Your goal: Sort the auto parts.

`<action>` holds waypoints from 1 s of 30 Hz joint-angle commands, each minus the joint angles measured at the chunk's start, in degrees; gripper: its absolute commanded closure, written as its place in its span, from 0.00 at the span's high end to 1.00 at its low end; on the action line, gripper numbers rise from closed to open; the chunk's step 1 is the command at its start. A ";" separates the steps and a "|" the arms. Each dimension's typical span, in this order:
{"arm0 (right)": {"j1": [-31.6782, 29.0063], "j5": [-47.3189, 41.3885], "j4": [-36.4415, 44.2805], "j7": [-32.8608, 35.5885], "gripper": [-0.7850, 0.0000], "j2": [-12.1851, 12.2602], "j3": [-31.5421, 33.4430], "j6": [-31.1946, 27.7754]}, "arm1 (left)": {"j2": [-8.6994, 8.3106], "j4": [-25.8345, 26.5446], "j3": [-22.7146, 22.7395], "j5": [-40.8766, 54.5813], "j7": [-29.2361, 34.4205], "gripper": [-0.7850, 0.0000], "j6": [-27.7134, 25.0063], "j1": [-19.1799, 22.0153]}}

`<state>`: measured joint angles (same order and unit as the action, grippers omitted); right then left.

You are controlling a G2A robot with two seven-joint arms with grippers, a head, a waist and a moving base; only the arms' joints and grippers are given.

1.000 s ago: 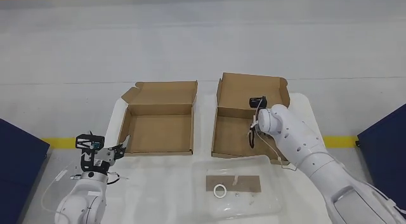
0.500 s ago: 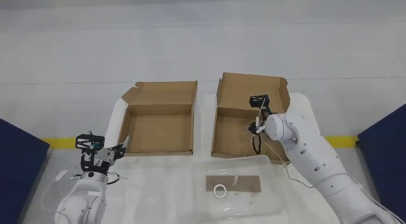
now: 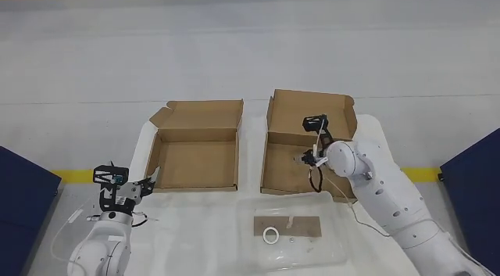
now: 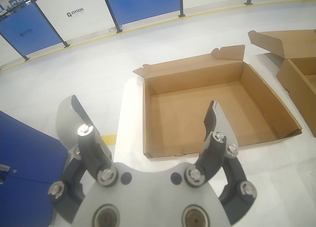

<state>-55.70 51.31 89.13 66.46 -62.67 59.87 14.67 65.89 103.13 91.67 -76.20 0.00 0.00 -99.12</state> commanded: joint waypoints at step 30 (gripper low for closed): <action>-20.49 3.56 34.74 20.66 1.00 4.73 7.21 -21.67 | 0.00 0.00 0.00 0.00 0.00 1.00 0.00 0.00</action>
<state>-75.90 54.88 122.64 86.23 -57.97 67.58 -6.57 65.89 103.13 91.67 -76.20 0.00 0.00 -99.12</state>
